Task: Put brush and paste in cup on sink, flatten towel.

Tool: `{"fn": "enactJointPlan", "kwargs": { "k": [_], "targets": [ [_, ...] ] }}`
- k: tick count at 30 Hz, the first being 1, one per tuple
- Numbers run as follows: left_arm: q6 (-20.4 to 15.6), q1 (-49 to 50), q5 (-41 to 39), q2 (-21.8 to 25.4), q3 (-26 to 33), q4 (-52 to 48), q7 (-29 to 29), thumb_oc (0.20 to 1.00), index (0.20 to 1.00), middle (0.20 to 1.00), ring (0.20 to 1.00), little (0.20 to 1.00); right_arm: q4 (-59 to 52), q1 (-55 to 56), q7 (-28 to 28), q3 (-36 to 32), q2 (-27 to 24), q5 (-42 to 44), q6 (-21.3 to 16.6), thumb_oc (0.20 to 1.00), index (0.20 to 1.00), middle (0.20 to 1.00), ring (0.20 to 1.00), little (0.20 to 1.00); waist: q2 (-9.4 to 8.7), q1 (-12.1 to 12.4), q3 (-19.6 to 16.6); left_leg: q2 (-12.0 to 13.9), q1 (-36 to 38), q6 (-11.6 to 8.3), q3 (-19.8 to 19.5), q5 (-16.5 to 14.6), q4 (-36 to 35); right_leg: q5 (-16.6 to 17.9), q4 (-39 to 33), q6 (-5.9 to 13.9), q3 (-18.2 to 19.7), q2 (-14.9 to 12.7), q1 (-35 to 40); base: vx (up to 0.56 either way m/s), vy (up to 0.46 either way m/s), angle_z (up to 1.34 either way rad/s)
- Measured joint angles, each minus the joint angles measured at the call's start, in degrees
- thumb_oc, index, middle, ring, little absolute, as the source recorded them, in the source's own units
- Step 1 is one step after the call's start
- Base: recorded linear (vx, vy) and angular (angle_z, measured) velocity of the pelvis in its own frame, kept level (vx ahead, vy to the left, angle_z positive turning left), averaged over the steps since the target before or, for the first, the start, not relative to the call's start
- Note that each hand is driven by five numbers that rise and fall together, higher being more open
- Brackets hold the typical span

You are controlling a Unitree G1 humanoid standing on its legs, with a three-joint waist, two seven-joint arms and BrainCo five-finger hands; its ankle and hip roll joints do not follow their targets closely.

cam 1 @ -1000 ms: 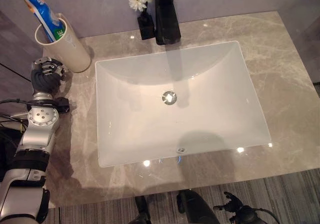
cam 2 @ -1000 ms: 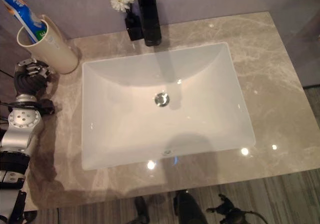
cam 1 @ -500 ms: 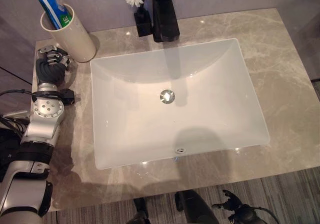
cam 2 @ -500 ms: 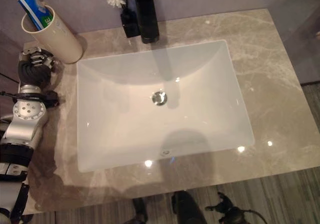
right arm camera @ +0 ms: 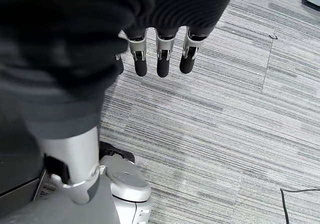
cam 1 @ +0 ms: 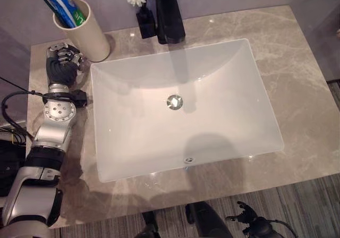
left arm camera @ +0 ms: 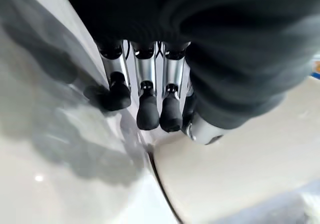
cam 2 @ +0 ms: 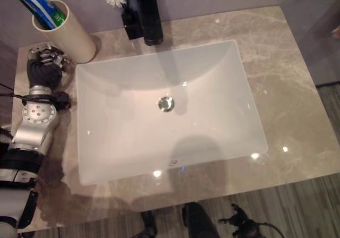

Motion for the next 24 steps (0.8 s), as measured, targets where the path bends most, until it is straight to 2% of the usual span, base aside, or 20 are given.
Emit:
{"fn": "enactJointPlan", "kwargs": {
  "k": [11, 24],
  "targets": [
    [-0.05, -4.58, 0.45, -4.63, -2.41, -1.11, 0.83, 0.200, 0.200, 0.200, 0.200, 0.200, 0.02, -0.53, -0.19, 1.19, -0.07, 0.25, -0.01, 1.000, 1.000, 1.000, 1.000, 1.000, 0.64, -0.65, 1.04, 0.21, 0.27, -0.05, 0.92, -0.10, 0.11, 0.00, 0.00, 0.00, 0.64, 0.40, -0.17, 0.00, -0.014, -0.03],
    [-0.04, -4.12, 0.56, -4.70, -2.11, 0.93, 2.21, 0.200, 0.200, 0.200, 0.200, 0.200, 0.08, -0.54, -0.42, 1.19, -0.07, 0.92, 0.04, 1.000, 1.000, 1.000, 1.000, 1.000, 0.64, -0.49, 1.04, 0.36, 1.89, -0.39, 2.64, -0.66, 0.11, 0.00, 0.00, 0.00, 2.06, 1.05, 0.66, 0.01, -0.010, -0.06]
  ]
}}
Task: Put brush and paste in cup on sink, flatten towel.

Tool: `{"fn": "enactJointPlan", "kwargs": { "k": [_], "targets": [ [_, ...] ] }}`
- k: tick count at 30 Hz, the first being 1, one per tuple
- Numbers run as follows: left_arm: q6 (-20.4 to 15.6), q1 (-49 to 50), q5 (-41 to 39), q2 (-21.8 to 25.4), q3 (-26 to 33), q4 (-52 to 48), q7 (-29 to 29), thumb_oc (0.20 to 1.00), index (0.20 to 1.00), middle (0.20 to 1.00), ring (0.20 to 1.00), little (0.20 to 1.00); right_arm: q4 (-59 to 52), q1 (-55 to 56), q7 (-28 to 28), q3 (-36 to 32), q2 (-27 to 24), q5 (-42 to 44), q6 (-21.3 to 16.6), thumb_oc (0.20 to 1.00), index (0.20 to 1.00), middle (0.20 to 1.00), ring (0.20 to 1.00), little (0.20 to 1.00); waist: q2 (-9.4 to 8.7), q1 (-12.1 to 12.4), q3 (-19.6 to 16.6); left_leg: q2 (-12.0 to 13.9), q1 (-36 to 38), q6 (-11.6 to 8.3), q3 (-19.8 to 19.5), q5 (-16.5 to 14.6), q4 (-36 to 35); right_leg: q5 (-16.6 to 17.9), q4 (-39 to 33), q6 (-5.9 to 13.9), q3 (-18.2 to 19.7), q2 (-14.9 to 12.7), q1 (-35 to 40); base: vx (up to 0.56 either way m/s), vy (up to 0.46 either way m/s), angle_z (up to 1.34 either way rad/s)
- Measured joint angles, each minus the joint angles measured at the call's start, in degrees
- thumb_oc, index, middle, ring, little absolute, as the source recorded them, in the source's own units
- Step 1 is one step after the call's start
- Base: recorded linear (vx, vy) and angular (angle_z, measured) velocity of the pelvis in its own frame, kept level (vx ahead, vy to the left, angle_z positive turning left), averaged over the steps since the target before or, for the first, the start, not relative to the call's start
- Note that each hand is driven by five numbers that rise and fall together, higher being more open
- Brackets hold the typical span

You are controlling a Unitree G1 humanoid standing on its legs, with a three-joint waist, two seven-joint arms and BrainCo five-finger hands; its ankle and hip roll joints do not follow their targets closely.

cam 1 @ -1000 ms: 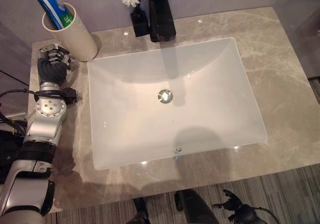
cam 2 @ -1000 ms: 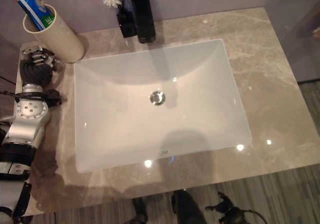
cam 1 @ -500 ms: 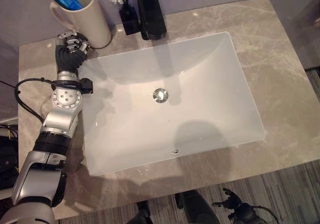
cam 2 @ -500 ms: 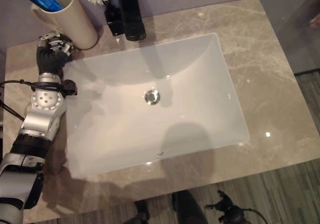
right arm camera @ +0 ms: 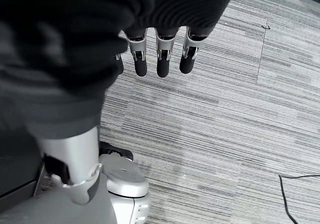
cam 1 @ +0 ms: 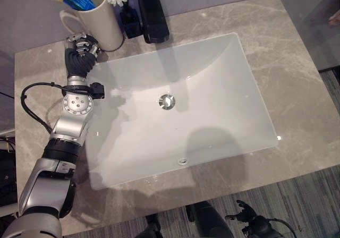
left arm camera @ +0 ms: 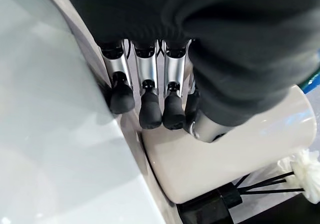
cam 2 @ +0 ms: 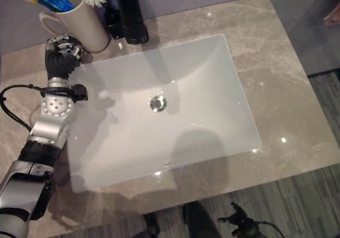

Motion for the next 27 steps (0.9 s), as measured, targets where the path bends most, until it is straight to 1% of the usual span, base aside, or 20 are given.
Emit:
{"fn": "enactJointPlan", "kwargs": {
  "k": [5, 9, 12, 14, 15, 16, 17, 18, 19, 20, 21, 23, 24, 25, 26, 27],
  "targets": [
    [0.07, 0.96, 0.04, -0.02, 0.66, 0.08, 0.25, 0.200, 0.200, 0.200, 0.200, 0.200, -0.12, -0.01, -0.75, -0.07, -0.05, 0.02, 0.01, 1.000, 1.000, 1.000, 1.000, 1.000, -0.05, -0.09, -0.03, 0.05, 0.83, 0.01, 0.25, 0.01, 0.00, 0.18, 0.01, -0.03, 0.40, 0.19, 0.67, 0.00, -0.010, -0.06],
    [0.48, 5.84, 0.08, -1.77, 4.20, -0.77, 0.16, 0.200, 0.200, 0.200, 0.200, 0.200, -0.07, 0.08, -0.79, -0.17, -0.11, 0.01, 0.03, 1.000, 1.000, 1.000, 1.000, 1.000, -0.13, -0.61, -0.16, 0.20, 3.88, 0.06, 0.51, -0.03, -0.25, -0.05, 0.01, -0.05, 1.19, 0.51, 3.39, 0.01, 0.016, -0.11],
    [0.73, 9.80, 0.32, -2.19, 5.19, -3.76, -0.41, 0.200, 0.200, 0.200, 0.200, 0.200, -0.01, 0.18, -0.66, -0.89, -0.15, -0.02, 0.15, 1.000, 1.000, 1.000, 1.000, 1.000, -0.11, -1.39, -0.32, 0.44, 4.80, 0.16, -0.47, -0.18, -0.25, -0.46, 0.02, -0.18, 0.42, 0.48, 4.71, 0.01, 0.045, 0.11],
    [1.34, 15.60, 1.41, -2.28, 6.02, -7.08, -1.48, 0.200, 0.200, 0.200, 0.200, 0.200, 0.82, 0.29, -0.24, -2.09, -0.25, -0.08, 0.36, 1.000, 1.000, 1.000, 1.000, 1.000, -0.12, -1.11, -0.33, 0.65, 6.81, 0.16, -1.20, -0.19, -0.27, -0.45, 0.03, -0.40, -0.32, 0.37, 7.07, -0.01, 0.078, 0.12],
    [1.34, 18.77, 1.89, -2.58, 6.70, -9.05, -2.10, 0.200, 0.200, 0.200, 0.200, 0.200, 1.08, 0.54, 0.15, -2.57, -0.37, -0.13, 0.38, 1.000, 1.000, 1.000, 1.000, 1.000, -0.11, -1.08, -0.41, 0.74, 7.75, 0.16, -2.25, -0.18, -0.28, -0.49, 0.03, -0.38, -0.52, 0.35, 8.16, -0.01, 0.086, 0.13],
    [1.33, 21.49, 2.28, -3.08, 6.81, -10.19, -2.38, 0.200, 0.200, 0.200, 0.200, 0.200, 1.09, 1.35, 0.36, -2.59, -0.80, -0.22, 0.38, 1.000, 1.000, 1.000, 1.000, 1.000, -0.08, -0.76, -0.64, 0.81, 8.72, 0.14, -3.08, -0.20, -0.28, -0.85, 0.03, -0.33, -0.85, 0.30, 9.36, -0.03, 0.125, 0.27],
    [1.45, 27.25, 3.68, -3.25, 9.61, -13.33, -3.67, 0.200, 0.200, 0.200, 0.200, 0.200, 2.07, 1.35, 0.99, -3.46, -0.88, -0.61, 0.47, 1.000, 1.000, 1.000, 1.000, 1.000, -0.10, -0.14, -0.76, 0.80, 10.19, 0.17, -4.03, -0.34, -0.32, -0.95, 0.04, -0.37, -1.92, -0.09, 11.32, -0.05, 0.120, 0.23],
    [1.45, 27.25, 3.68, -3.25, 9.61, -13.33, -3.67, 0.200, 0.200, 0.200, 0.200, 0.200, 2.07, 1.35, 0.99, -3.46, -0.88, -0.61, 0.47, 1.000, 1.000, 1.000, 1.000, 1.000, -0.10, -0.14, -0.76, 0.80, 10.19, 0.17, -4.03, -0.34, -0.32, -0.95, 0.04, -0.37, -1.92, -0.09, 11.32, -0.05, 0.090, 0.32],
    [1.52, 31.33, 4.50, -3.62, 11.88, -14.46, -4.17, 0.200, 0.200, 0.200, 0.200, 0.200, 2.42, 2.82, 1.50, -4.40, -1.30, -0.74, 0.50, 1.000, 1.000, 1.000, 1.000, 1.000, 0.07, 1.58, -2.27, 0.88, 11.06, 0.44, -4.93, -1.09, -0.31, -1.97, 0.03, 0.03, -2.74, -0.39, 12.62, -0.08, 0.110, 0.27],
    [1.53, 33.04, 4.56, -3.65, 13.34, -15.48, -4.55, 0.200, 0.200, 0.200, 0.200, 0.200, 3.30, 2.78, 1.85, -4.65, -1.30, -1.19, 0.55, 1.000, 1.000, 1.000, 1.000, 1.000, -0.08, 2.00, -2.57, 0.86, 11.52, 0.32, -5.60, -1.39, -0.30, -1.84, 0.06, -0.12, -3.48, -0.58, 13.41, -0.10, 0.116, 0.49],
    [1.53, 35.76, 4.88, -3.61, 15.20, -17.78, -4.87, 0.200, 0.200, 0.200, 0.200, 0.200, 4.32, 3.34, 2.05, -4.87, -1.24, -1.36, 0.59, 1.000, 1.000, 1.000, 1.000, 1.000, -0.59, 2.98, -3.62, 0.39, 11.78, 0.46, -6.78, -1.62, -0.30, -2.09, 0.06, 0.38, -4.55, -1.31, 14.19, -0.10, 0.115, 0.41],
    [1.44, 38.87, 5.77, -3.68, 16.74, -20.13, -5.23, 0.200, 0.200, 0.200, 0.200, 0.200, 4.84, 4.40, 2.41, -5.21, -1.26, -1.64, 0.63, 1.000, 1.000, 1.000, 1.000, 1.000, -1.39, 3.67, -4.14, -0.21, 13.14, 0.81, -7.44, -1.58, -0.29, -2.31, 0.09, 0.87, -4.96, -2.12, 15.99, -0.19, 0.156, 0.36],
    [1.42, 40.78, 6.23, -3.64, 17.80, -20.87, -5.62, 0.275, 0.275, 0.275, 0.275, 0.275, 4.98, 5.08, 2.98, -5.29, -1.08, -1.69, 0.60, 1.000, 1.000, 1.000, 1.000, 1.000, -2.22, 4.71, -5.90, -1.20, 13.61, 1.37, -8.53, -1.75, -0.28, -2.49, 0.31, 1.42, -5.83, -3.24, 16.68, -0.21, 0.165, 0.23],
    [1.12, 42.66, 6.84, -3.67, 19.32, -22.55, -5.81, 0.310, 0.310, 0.310, 0.310, 0.310, 5.02, 5.23, 3.04, -5.45, -1.06, -1.69, 0.62, 1.000, 1.000, 1.000, 1.000, 1.000, -2.69, 5.49, -6.61, -1.73, 13.82, 1.94, -8.61, -1.73, -0.25, -2.30, 0.55, 1.62, -5.58, -3.80, 16.90, -0.13, 0.110, 0.14],
    [0.80, 44.37, 7.07, -3.51, 20.40, -23.56, -5.94, 0.454, 0.454, 0.454, 0.454, 0.454, 5.17, 4.65, 3.05, -5.71, -0.91, -1.68, 0.70, 1.000, 1.000, 1.000, 1.000, 1.000, -3.06, 5.65, -7.23, -2.25, 13.90, 2.29, -8.73, -1.49, -0.26, -2.02, 0.54, 1.90, -5.55, -4.34, 17.03, -0.21, 0.202, 0.06],
    [0.60, 45.37, 7.64, -3.52, 21.18, -24.02, -6.07, 1.000, 1.000, 1.000, 1.000, 1.000, 5.38, 5.26, 3.03, -6.55, -0.81, -1.65, 0.92, 1.000, 1.000, 1.000, 1.000, 1.000, -3.68, 5.83, -7.69, -3.02, 14.40, 2.97, -9.14, -1.47, -0.23, -1.88, 0.57, 2.46, -5.59, -5.39, 17.63, -0.29, 0.264, 0.19]
  ]
}}
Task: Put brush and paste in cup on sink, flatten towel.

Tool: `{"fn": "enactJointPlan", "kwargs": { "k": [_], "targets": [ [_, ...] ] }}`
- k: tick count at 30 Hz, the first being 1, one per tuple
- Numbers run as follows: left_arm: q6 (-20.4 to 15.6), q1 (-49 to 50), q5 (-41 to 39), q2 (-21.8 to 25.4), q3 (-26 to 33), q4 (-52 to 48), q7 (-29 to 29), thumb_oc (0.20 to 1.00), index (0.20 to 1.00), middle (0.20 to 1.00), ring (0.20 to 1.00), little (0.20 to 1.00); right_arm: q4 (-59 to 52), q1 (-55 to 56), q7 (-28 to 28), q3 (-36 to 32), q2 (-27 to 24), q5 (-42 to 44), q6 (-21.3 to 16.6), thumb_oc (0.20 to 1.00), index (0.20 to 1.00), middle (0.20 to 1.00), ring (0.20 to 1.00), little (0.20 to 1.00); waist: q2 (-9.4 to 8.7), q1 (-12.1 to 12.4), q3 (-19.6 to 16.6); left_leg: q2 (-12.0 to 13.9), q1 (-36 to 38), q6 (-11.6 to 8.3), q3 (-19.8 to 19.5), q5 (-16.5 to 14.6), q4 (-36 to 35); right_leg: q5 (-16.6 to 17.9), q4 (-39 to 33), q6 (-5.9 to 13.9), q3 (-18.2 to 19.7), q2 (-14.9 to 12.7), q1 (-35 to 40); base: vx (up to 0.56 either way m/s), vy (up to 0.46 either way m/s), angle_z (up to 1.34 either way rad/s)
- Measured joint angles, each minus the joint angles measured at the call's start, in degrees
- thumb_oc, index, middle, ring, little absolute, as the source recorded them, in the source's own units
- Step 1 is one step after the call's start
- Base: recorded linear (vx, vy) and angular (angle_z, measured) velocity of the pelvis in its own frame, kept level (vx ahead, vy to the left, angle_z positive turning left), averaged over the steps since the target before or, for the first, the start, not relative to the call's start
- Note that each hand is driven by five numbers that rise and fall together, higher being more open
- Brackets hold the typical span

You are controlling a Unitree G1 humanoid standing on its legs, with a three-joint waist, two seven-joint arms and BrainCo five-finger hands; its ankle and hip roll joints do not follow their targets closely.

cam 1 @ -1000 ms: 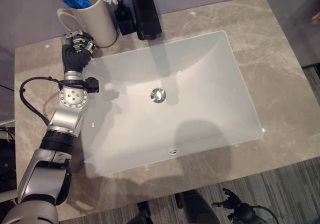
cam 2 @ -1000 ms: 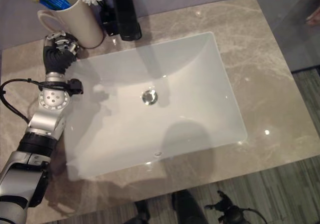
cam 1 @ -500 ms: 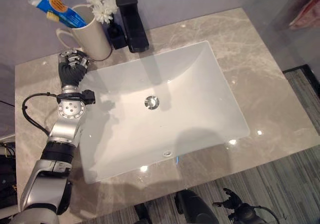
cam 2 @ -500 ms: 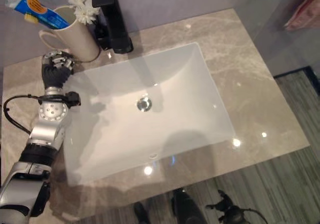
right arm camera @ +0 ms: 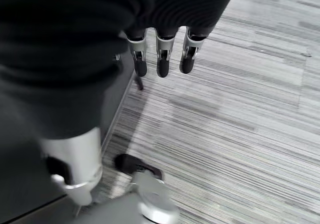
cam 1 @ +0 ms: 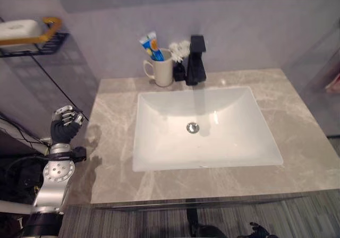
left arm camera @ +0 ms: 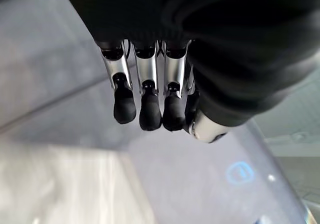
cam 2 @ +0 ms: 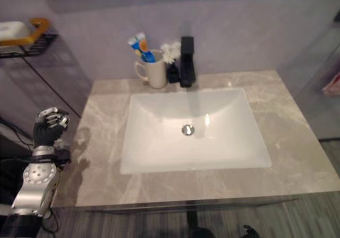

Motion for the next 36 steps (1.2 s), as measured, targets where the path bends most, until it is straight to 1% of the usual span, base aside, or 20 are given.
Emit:
{"fn": "enactJointPlan", "kwargs": {
  "k": [3, 6, 9, 12, 13, 15, 18, 20, 23, 24, 26, 27, 28, 29, 30, 31, 32, 34, 35, 36],
  "targets": [
    [-0.06, 3.40, 2.89, -0.83, 1.81, -0.12, -0.80, 1.000, 1.000, 1.000, 1.000, 1.000, 0.96, 0.48, 0.32, -1.08, 0.15, -0.04, 0.91, 1.000, 1.000, 1.000, 1.000, 1.000, -0.60, 0.71, -0.03, -3.14, 0.60, 2.01, -2.54, 1.00, 0.09, 0.91, 1.12, 0.82, -1.60, -3.42, 1.60, -0.30, 0.246, 0.45],
    [1.16, 8.20, 4.95, -0.73, 2.25, 1.44, -2.19, 1.000, 1.000, 1.000, 1.000, 1.000, 0.58, 0.83, 0.58, -3.43, 0.60, -0.05, 1.04, 1.000, 1.000, 1.000, 1.000, 1.000, -1.64, 1.17, 1.07, -6.88, 2.01, 4.63, -3.83, 1.60, 0.12, 0.82, 2.39, 3.99, -1.94, -7.91, 2.84, -0.25, 0.225, 0.27],
    [3.23, 14.80, 5.36, -0.33, 0.64, 6.48, -7.90, 1.000, 1.000, 1.000, 1.000, 1.000, 0.32, 0.93, 1.21, -6.07, 0.77, -0.30, 1.17, 1.000, 1.000, 1.000, 1.000, 1.000, -2.11, 0.85, 2.94, -10.58, 2.63, 7.20, -3.45, 2.01, 0.25, 3.47, 4.26, 6.42, -2.03, -11.16, 2.21, -0.21, 0.194, 0.02],
    [5.58, 20.09, 5.25, -1.75, -1.70, 11.46, -12.51, 1.000, 1.000, 1.000, 1.000, 1.000, 0.71, 0.81, 1.75, -6.04, 1.47, -1.51, 2.15, 1.000, 1.000, 1.000, 1.000, 1.000, -1.43, 1.10, 5.47, -11.37, 2.97, 9.37, -0.77, 2.09, 1.33, 5.89, 5.53, 8.50, -5.48, -11.92, 1.25, -0.26, 0.150, -0.31],
    [5.98, 19.79, 5.14, -3.34, -2.61, 16.81, -13.34, 1.000, 1.000, 1.000, 1.000, 1.000, 1.88, 1.26, 2.05, -5.95, 2.43, -1.69, 2.45, 1.000, 1.000, 1.000, 1.000, 1.000, -1.00, 0.98, 5.56, -11.28, 1.47, 10.61, -0.42, 1.53, 3.45, 5.09, 7.08, 8.63, -7.98, -11.81, 1.08, -0.26, 0.118, -0.38],
    [9.18, 16.03, 5.83, -10.44, -9.80, 33.58, -14.97, 1.000, 1.000, 1.000, 1.000, 1.000, 2.47, 1.05, 3.46, -5.91, 3.23, -2.24, 3.40, 1.000, 1.000, 1.000, 1.000, 1.000, 2.38, 1.54, 7.22, -7.22, 0.21, 11.10, 2.83, 3.18, 3.43, -7.02, 28.82, 4.60, -12.77, -8.97, -4.02, -0.27, 0.106, -0.53],
    [10.63, 15.69, 5.77, -14.08, -15.48, 36.72, -16.91, 1.000, 1.000, 1.000, 1.000, 1.000, 2.14, 1.11, 3.56, -5.59, 4.12, -3.56, 3.43, 1.000, 1.000, 1.000, 1.000, 1.000, 0.78, 2.57, 6.88, -4.60, -1.18, 11.03, 6.93, 3.97, 3.48, -13.48, 38.45, 4.95, -16.82, -8.03, -0.64, -0.19, 0.034, -0.68],
    [10.74, 14.90, 5.89, -14.28, -19.44, 35.96, -18.29, 1.000, 1.000, 1.000, 1.000, 1.000, 1.73, 0.02, 3.23, -4.59, 4.03, -3.95, 3.40, 1.000, 1.000, 1.000, 1.000, 1.000, -1.40, 3.90, 5.60, -3.07, -1.59, 10.70, 12.21, 4.19, 3.24, -16.96, 36.06, 6.38, -17.58, -7.84, 5.31, -0.14, -0.008, -1.25],
    [10.67, 12.90, 6.71, -13.29, -22.71, 35.01, -18.87, 1.000, 1.000, 1.000, 1.000, 1.000, 0.86, -2.49, 2.42, -4.34, 4.21, -3.86, 3.11, 1.000, 1.000, 1.000, 1.000, 1.000, -1.91, 4.68, 4.71, -1.52, -2.23, 10.26, 17.28, 4.26, 3.28, -17.98, 34.14, 8.12, -18.32, -9.03, 9.68, -0.11, -0.023, -1.46],
    [10.60, 11.16, 8.68, -12.36, -24.74, 34.54, -18.77, 1.000, 1.000, 1.000, 1.000, 1.000, 0.09, -3.34, 2.21, -4.06, 4.48, -3.73, 3.11, 1.000, 1.000, 1.000, 1.000, 1.000, -2.41, 6.91, 3.89, -1.03, -2.22, 9.55, 22.29, 4.33, 3.01, -17.18, 30.54, 8.77, -21.13, -11.79, 12.52, -0.21, -0.067, -1.55],
    [10.72, 8.72, 10.28, -11.71, -27.01, 34.54, -18.76, 1.000, 1.000, 1.000, 1.000, 1.000, -1.57, -3.47, 2.06, -3.33, 4.80, -3.17, 3.09, 1.000, 1.000, 1.000, 1.000, 1.000, -2.96, 5.74, 3.51, 0.04, -3.35, 9.89, 24.70, 4.00, 5.15, -17.76, 26.34, 8.84, -22.92, -11.63, 14.70, -0.18, -0.073, -1.18],
    [10.52, 7.40, 11.69, -11.73, -27.62, 35.10, -18.58, 1.000, 1.000, 1.000, 1.000, 1.000, -2.60, -3.65, 1.94, -2.57, 4.84, -1.97, 3.13, 1.000, 1.000, 1.000, 1.000, 1.000, -2.14, 7.33, 3.46, 1.72, -3.46, 7.85, 28.21, 3.80, 6.42, -17.65, 27.31, 6.44, -26.14, -12.10, 12.02, -0.22, -0.217, -1.81],
    [10.58, 7.07, 12.69, -12.24, -28.45, 35.70, -18.89, 1.000, 1.000, 1.000, 1.000, 1.000, -3.69, -3.71, 1.40, -1.51, 4.91, -1.02, 3.07, 1.000, 1.000, 1.000, 1.000, 1.000, -1.23, 7.60, 2.75, 2.13, -4.86, 9.17, 28.02, 2.65, 8.50, -16.15, 23.71, 4.00, -26.83, -9.76, 11.08, -0.29, -0.288, -2.16],
    [10.50, 6.94, 13.13, -12.72, -28.27, 35.99, -18.63, 1.000, 1.000, 1.000, 1.000, 1.000, -5.93, -2.77, 1.06, -0.85, 4.50, -0.50, 2.98, 1.000, 1.000, 1.000, 1.000, 1.000, -1.15, 7.93, 2.03, 0.87, -5.20, 7.88, 27.38, 0.58, 7.17, -16.46, 19.89, 3.04, -26.33, -9.01, 10.36, -0.23, -0.265, -2.45],
    [10.36, 7.13, 13.50, -13.19, -27.66, 35.96, -18.27, 1.000, 1.000, 1.000, 1.000, 1.000, -7.30, -3.11, 1.07, 0.31, 3.96, 0.35, 2.83, 1.000, 1.000, 1.000, 1.000, 1.000, 0.56, 8.99, 1.85, 2.04, -4.88, 6.35, 29.63, 4.14, 4.82, -18.88, 18.96, 0.96, -28.28, -7.31, 9.37, -0.17, -0.296, -2.32],
    [10.71, 7.28, 13.82, -12.73, -26.15, 37.15, -18.13, 1.000, 1.000, 1.000, 1.000, 1.000, -7.93, -3.82, 1.05, 1.68, 5.16, 0.68, 2.27, 1.000, 1.000, 1.000, 1.000, 1.000, -1.30, 8.59, 2.19, 3.45, -4.96, 5.29, 34.11, 3.84, 7.60, -20.31, 16.73, -0.74, -28.84, -7.05, 9.35, -0.14, -0.321, -2.02],
    [10.63, 6.74, 13.82, -12.94, -25.87, 37.28, -18.15, 1.000, 1.000, 1.000, 1.000, 1.000, -8.17, -2.89, 0.99, 2.05, 5.26, 0.68, 2.14, 1.000, 1.000, 1.000, 1.000, 1.000, -1.88, 7.58, 2.41, 4.36, -5.28, 5.43, 34.12, 3.80, 9.75, -18.68, 15.68, -1.93, -28.31, -5.53, 9.67, -0.14, -0.323, -1.48],
    [9.69, 5.60, 13.79, -12.57, -26.03, 38.47, -16.84, 1.000, 1.000, 1.000, 1.000, 1.000, -9.98, -0.49, 0.72, 2.30, 5.28, 0.69, 1.99, 1.000, 1.000, 1.000, 1.000, 1.000, -3.22, 7.56, 2.57, 8.29, -5.60, 5.20, 34.10, 3.16, 15.52, -17.74, 12.21, -3.83, -23.12, -2.12, 9.23, -0.14, -0.232, -1.31],
    [9.74, 4.98, 13.79, -12.94, -25.74, 40.05, -16.23, 1.000, 1.000, 1.000, 1.000, 1.000, -12.19, 0.65, -0.08, 2.50, 4.78, 0.67, 1.53, 1.000, 1.000, 1.000, 1.000, 1.000, -4.15, 6.65, 2.59, 9.64, -7.59, 3.09, 32.38, 1.45, 18.30, -15.96, 9.04, -5.82, -20.05, -0.33, 9.69, -0.16, -0.279, -1.63],
    [9.40, 5.24, 13.72, -13.68, -26.10, 39.99, -15.04, 1.000, 1.000, 1.000, 1.000, 1.000, -15.25, 0.69, -0.58, 2.09, 4.12, 0.66, 1.06, 1.000, 1.000, 1.000, 1.000, 1.000, -4.44, 7.00, 2.74, 8.40, -9.02, 0.97, 31.41, 0.70, 16.77, -14.18, 6.89, -6.64, -16.30, 0.29, 8.94, -0.10, -0.229, -1.63]
  ]
}}
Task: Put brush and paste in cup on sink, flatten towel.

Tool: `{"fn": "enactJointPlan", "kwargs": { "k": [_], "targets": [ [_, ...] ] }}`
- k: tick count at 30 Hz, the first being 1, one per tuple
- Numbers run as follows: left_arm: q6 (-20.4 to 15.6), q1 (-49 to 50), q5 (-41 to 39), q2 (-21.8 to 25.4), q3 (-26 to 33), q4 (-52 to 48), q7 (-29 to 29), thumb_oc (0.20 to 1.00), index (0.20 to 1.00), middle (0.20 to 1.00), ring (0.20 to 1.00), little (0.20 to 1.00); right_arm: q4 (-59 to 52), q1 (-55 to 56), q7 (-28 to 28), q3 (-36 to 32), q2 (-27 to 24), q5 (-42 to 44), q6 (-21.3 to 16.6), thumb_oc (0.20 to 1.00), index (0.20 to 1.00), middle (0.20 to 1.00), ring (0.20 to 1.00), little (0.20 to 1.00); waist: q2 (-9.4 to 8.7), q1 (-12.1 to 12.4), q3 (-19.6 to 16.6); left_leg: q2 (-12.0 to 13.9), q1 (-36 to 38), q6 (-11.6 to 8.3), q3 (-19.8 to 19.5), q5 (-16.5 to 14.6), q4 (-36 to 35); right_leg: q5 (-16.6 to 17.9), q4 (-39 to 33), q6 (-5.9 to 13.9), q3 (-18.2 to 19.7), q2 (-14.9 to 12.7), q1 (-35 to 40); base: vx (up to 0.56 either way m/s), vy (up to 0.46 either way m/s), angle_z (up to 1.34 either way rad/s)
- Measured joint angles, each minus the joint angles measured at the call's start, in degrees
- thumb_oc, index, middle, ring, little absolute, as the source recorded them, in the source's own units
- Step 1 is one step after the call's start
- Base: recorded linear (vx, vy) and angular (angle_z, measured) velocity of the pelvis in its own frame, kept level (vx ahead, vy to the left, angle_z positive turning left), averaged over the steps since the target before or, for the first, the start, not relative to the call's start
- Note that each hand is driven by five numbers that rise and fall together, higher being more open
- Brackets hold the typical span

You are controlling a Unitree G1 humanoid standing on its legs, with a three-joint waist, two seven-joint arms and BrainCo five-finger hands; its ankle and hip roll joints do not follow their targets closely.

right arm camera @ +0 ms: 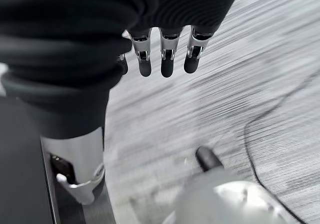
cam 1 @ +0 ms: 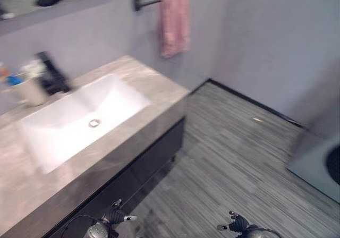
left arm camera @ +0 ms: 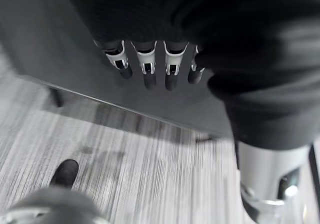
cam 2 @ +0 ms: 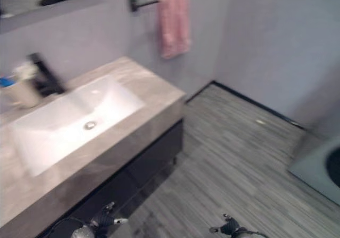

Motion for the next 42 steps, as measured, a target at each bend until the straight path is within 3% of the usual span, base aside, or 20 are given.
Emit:
{"fn": "enactJointPlan", "kwargs": {
  "k": [4, 6, 7, 8, 9, 11, 12, 13, 15, 18, 24, 26, 28, 29, 30, 32, 34, 37, 40, 42],
  "targets": [
    [-0.23, -3.63, -0.18, -0.97, -0.21, -1.25, 0.73, 1.000, 1.000, 1.000, 1.000, 1.000, -5.44, 1.78, -1.82, -3.31, -2.80, 1.97, -0.82, 1.000, 1.000, 1.000, 1.000, 1.000, -0.91, -2.51, 2.65, -1.59, -4.37, -3.00, -1.36, 2.94, -3.96, 3.67, -3.99, -0.74, 6.86, 2.07, 0.72, -0.03, -0.201, -1.09],
    [-0.50, -5.06, -1.64, -1.86, 0.66, -1.36, 1.64, 1.000, 1.000, 1.000, 1.000, 1.000, -7.02, 2.02, -1.83, -3.17, -4.82, 2.19, -1.03, 1.000, 1.000, 1.000, 1.000, 1.000, -0.01, -2.15, 3.53, -2.79, -6.19, -3.44, -9.93, 3.80, -3.85, 3.62, -3.20, -1.20, 10.45, 3.27, 0.75, -0.04, -0.211, -1.27],
    [-1.12, -4.78, -3.44, -2.31, 1.39, -3.61, 2.48, 1.000, 1.000, 1.000, 1.000, 1.000, -9.04, 2.34, -1.25, -3.11, -6.02, 2.28, -1.62, 1.000, 1.000, 1.000, 1.000, 1.000, -0.35, -0.72, 4.44, -7.67, -7.98, -2.16, -28.15, 3.03, -2.88, 3.99, -2.31, -1.68, 17.25, 3.55, 0.44, 0.04, -0.179, -2.02],
    [-1.43, -4.77, -4.41, -2.34, 1.34, -3.28, 2.71, 1.000, 1.000, 1.000, 1.000, 1.000, -9.26, 2.12, -0.74, -3.16, -6.28, 2.32, -1.96, 1.000, 1.000, 1.000, 1.000, 1.000, -0.75, -0.27, 4.73, -10.01, -7.72, -2.13, -33.66, 3.13, -4.30, 4.00, -2.12, -1.60, 20.00, 3.30, 0.36, 0.07, -0.146, -1.98],
    [-1.41, -5.01, -4.83, -2.50, 1.33, -2.01, 2.76, 1.000, 1.000, 1.000, 1.000, 1.000, -9.22, 2.18, -0.42, -3.15, -6.59, 2.33, -2.11, 1.000, 1.000, 1.000, 1.000, 1.000, -0.68, -0.37, 4.82, -10.89, -7.67, -1.84, -35.45, 3.53, -5.62, 4.17, -2.21, -1.26, 20.86, 3.25, 0.59, 0.07, -0.030, -1.00],
    [-1.38, -6.22, -6.36, -3.86, 1.14, 0.42, 3.01, 1.000, 1.000, 1.000, 1.000, 1.000, -7.39, 3.66, 0.31, -3.52, -7.89, 3.57, -2.05, 1.000, 1.000, 1.000, 1.000, 1.000, 2.74, -1.64, 5.15, -9.14, -6.01, -0.97, -34.17, 8.63, -8.85, 2.32, -1.88, 0.21, 21.25, 5.44, 2.04, 0.10, -0.017, -0.56],
    [-1.43, -5.91, -6.89, -4.44, 1.23, 0.56, 3.08, 1.000, 1.000, 1.000, 1.000, 1.000, -6.68, 3.81, 0.48, -3.97, -8.07, 4.61, -1.97, 1.000, 1.000, 1.000, 1.000, 1.000, 4.15, -1.48, 5.33, -7.99, -4.63, 1.38, -33.40, 10.66, -10.24, 0.45, 0.64, 0.65, 21.61, 6.38, 1.47, 0.11, 0.030, -0.53],
    [-1.36, -6.41, -7.31, -4.55, 1.19, 0.93, 3.06, 1.000, 1.000, 1.000, 1.000, 1.000, -6.48, 3.81, 0.45, -4.20, -7.54, 5.08, -1.95, 1.000, 1.000, 1.000, 1.000, 1.000, 3.77, -1.51, 5.22, -8.32, -3.87, 0.54, -32.55, 9.88, -10.68, -1.33, 3.63, 0.53, 21.02, 5.36, -0.21, 0.12, 0.031, -0.77],
    [-1.27, -6.25, -9.20, -4.71, 0.60, 3.52, 3.10, 1.000, 1.000, 1.000, 1.000, 1.000, -8.04, 2.58, 0.40, -4.43, -7.07, 6.93, -1.96, 1.000, 1.000, 1.000, 1.000, 1.000, 3.55, -1.74, 5.08, -10.10, -2.61, 1.04, -30.61, 9.42, -11.69, -3.74, 9.64, 3.70, 20.20, 2.49, -3.56, 0.15, 0.106, -0.76],
    [-1.32, -7.51, -10.36, -4.89, 0.29, 4.86, 3.34, 1.000, 1.000, 1.000, 1.000, 1.000, -7.69, 2.17, 0.33, -4.41, -6.43, 7.29, -1.93, 1.000, 1.000, 1.000, 1.000, 1.000, 3.87, -1.63, 4.96, -10.81, -0.66, 1.48, -28.51, 9.24, -12.21, -4.97, 10.48, 3.88, 21.80, 1.60, -3.42, 0.16, 0.131, -0.38],
    [-1.43, -8.01, -10.83, -4.74, 0.00, 3.68, 3.71, 1.000, 1.000, 1.000, 1.000, 1.000, -2.55, -0.02, -0.17, -4.59, -3.92, 9.49, -1.83, 1.000, 1.000, 1.000, 1.000, 1.000, 4.48, -1.31, 4.21, -13.26, 1.68, 6.14, -27.42, 6.45, -11.98, -5.47, 11.74, 7.10, 22.98, -0.19, -1.57, 0.18, 0.183, -0.13],
    [-1.41, -7.88, -10.83, -4.21, 0.10, 3.18, 3.85, 1.000, 1.000, 1.000, 1.000, 1.000, -1.37, -0.77, -0.47, -4.65, -3.16, 9.81, -1.65, 1.000, 1.000, 1.000, 1.000, 1.000, 4.43, -0.74, 4.36, -12.75, 3.24, 6.24, -27.11, 6.75, -13.75, -4.96, 21.59, 10.59, 18.85, -0.84, -6.06, 0.14, 0.140, -0.21],
    [-1.41, -7.56, -10.82, -3.50, 0.07, 3.08, 3.90, 1.000, 1.000, 1.000, 1.000, 1.000, -1.26, -1.26, -0.48, -4.75, -2.17, 11.18, -1.68, 1.000, 1.000, 1.000, 1.000, 1.000, 3.89, -0.60, 4.81, -12.02, 4.92, 6.68, -25.95, 5.87, -14.49, -2.70, 32.48, 17.19, 13.36, -3.40, -11.70, 0.37, 0.182, -0.16],
    [-1.41, -7.31, -10.70, -3.04, -0.16, 3.13, 3.93, 1.000, 1.000, 1.000, 1.000, 1.000, -1.31, -1.23, -0.46, -4.95, -1.75, 11.28, -1.67, 1.000, 1.000, 1.000, 1.000, 1.000, 3.86, -0.51, 5.28, -11.88, 5.35, 6.97, -25.83, 5.14, -14.67, -2.60, 35.36, 18.21, 11.60, -4.05, -12.95, 0.35, 0.119, -0.27],
    [-1.36, -7.14, -10.55, -2.52, -0.45, 3.70, 3.85, 1.000, 1.000, 1.000, 1.000, 1.000, -1.71, -1.17, -0.47, -4.97, -1.17, 11.35, -1.67, 1.000, 1.000, 1.000, 1.000, 1.000, 3.40, -0.61, 5.73, -11.78, 5.84, 7.02, -25.75, 5.12, -15.01, -3.83, 37.16, 18.09, 9.96, -4.70, -14.62, 0.42, 0.041, -0.20],
    [-1.07, -6.60, -10.04, -1.58, -0.30, 4.79, 3.75, 1.000, 1.000, 1.000, 1.000, 1.000, -4.87, -0.23, -0.37, -4.85, -0.19, 12.32, -1.80, 1.000, 1.000, 1.000, 1.000, 1.000, 2.14, -2.12, 6.34, -11.76, 5.99, 7.05, -26.02, 5.03, -15.31, -3.79, 29.23, 16.91, 8.78, -5.13, -16.33, 0.39, 0.015, 0.04],
    [-1.13, -6.21, -9.98, -2.02, 0.09, 5.03, 3.71, 1.000, 1.000, 1.000, 1.000, 1.000, -5.76, 1.42, -0.21, -4.96, 0.21, 13.54, -1.82, 1.000, 1.000, 1.000, 1.000, 1.000, 1.87, -2.84, 6.26, -11.81, 5.93, 7.05, -27.00, 4.75, -15.24, -1.95, 17.45, 14.25, 8.51, -5.63, -16.31, 0.52, -0.031, 0.25],
    [-1.05, -8.08, -9.14, -3.85, 0.59, 9.54, 3.81, 1.000, 1.000, 1.000, 1.000, 1.000, -6.08, 1.65, -0.73, -6.02, 1.12, 14.78, -1.83, 1.000, 1.000, 1.000, 1.000, 1.000, 1.52, -4.64, 6.81, -11.66, 5.60, 5.80, -28.81, 2.61, -13.62, 3.89, -0.17, 14.88, 8.43, -8.14, -17.28, 0.65, -0.092, 0.33],
    [-1.20, -7.85, -9.15, -4.48, -0.95, 6.83, 3.62, 1.000, 1.000, 1.000, 1.000, 1.000, -8.11, 4.67, -0.54, -6.56, 1.20, 14.76, -1.76, 1.000, 1.000, 1.000, 1.000, 1.000, 1.73, -6.38, 6.14, -9.94, 5.83, 2.36, -34.33, -0.61, -11.25, 4.38, 6.62, 15.51, 11.44, -9.81, -16.80, 0.57, -0.147, 0.91],
    [-1.41, -7.42, -9.21, -4.60, -1.76, 6.07, 3.44, 1.000, 1.000, 1.000, 1.000, 1.000, -6.85, 5.93, -0.42, -6.71, 0.79, 14.77, -1.73, 1.000, 1.000, 1.000, 1.000, 1.000, 2.06, -6.49, 5.31, -6.75, 7.79, -1.43, -36.27, -2.24, -8.38, 6.05, 6.17, 13.41, 11.35, -6.75, -12.91, 0.42, -0.220, 0.72]
  ]
}}
